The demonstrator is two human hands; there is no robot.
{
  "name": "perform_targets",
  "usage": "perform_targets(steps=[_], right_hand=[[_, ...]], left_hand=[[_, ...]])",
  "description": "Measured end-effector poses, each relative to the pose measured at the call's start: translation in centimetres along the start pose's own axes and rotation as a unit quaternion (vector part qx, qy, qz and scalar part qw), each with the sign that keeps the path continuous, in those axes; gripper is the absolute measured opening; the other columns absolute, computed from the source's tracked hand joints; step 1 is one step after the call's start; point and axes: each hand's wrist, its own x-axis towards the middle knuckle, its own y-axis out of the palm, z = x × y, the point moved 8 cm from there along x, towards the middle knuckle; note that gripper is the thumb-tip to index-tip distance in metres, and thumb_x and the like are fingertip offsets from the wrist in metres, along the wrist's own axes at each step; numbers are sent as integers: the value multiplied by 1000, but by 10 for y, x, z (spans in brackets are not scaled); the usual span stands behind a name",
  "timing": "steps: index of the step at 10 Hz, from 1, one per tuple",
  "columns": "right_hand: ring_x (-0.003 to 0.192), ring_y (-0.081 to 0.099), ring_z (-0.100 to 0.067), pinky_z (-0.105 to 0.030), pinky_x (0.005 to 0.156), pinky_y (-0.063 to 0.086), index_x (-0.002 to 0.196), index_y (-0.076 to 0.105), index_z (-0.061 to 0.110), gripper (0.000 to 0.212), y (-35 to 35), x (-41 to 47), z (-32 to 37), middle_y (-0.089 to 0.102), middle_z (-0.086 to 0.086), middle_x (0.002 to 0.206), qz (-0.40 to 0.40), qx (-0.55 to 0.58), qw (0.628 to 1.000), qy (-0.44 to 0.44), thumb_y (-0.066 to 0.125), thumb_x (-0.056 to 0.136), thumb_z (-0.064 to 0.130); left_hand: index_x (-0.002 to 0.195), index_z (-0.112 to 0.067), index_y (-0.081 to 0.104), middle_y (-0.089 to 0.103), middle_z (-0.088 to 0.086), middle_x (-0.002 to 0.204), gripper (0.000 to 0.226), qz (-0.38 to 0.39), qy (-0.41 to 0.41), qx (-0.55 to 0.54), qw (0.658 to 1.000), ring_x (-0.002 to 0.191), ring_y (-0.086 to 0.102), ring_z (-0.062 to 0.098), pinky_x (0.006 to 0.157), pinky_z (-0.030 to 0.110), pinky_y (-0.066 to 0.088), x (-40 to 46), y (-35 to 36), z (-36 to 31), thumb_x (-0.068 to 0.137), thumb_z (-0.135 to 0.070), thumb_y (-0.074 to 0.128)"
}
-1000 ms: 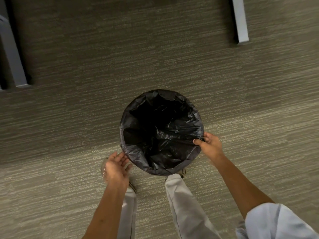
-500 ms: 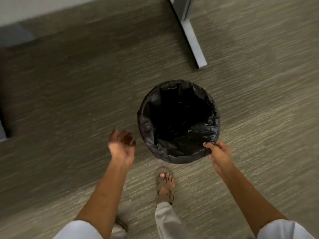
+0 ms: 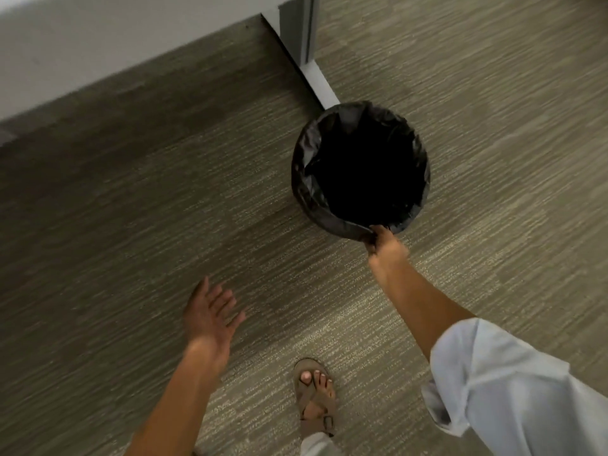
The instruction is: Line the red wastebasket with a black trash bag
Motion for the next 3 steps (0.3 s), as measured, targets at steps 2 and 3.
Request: perform_targets(steps=[2,3], right_hand=[[81,66,-19,-25,74,61,134,56,4,54,21,11,-6,67,-14,105,19,-37,999,36,77,87,21],[77,63,-22,-35,68,59,133,54,3,69,21,6,-11,64,-13,102,61,-83,994,48,75,83,46]], left_hand=[[145,-6,45,54,15,139,64,7,12,42,999,129,51,33,99,50,43,9,2,-7,99,-50,47],[145,-6,46,55,14,138,64,8,18,67,998,128,52,32,98,50,44,7,10,-7,99,-51,47]])
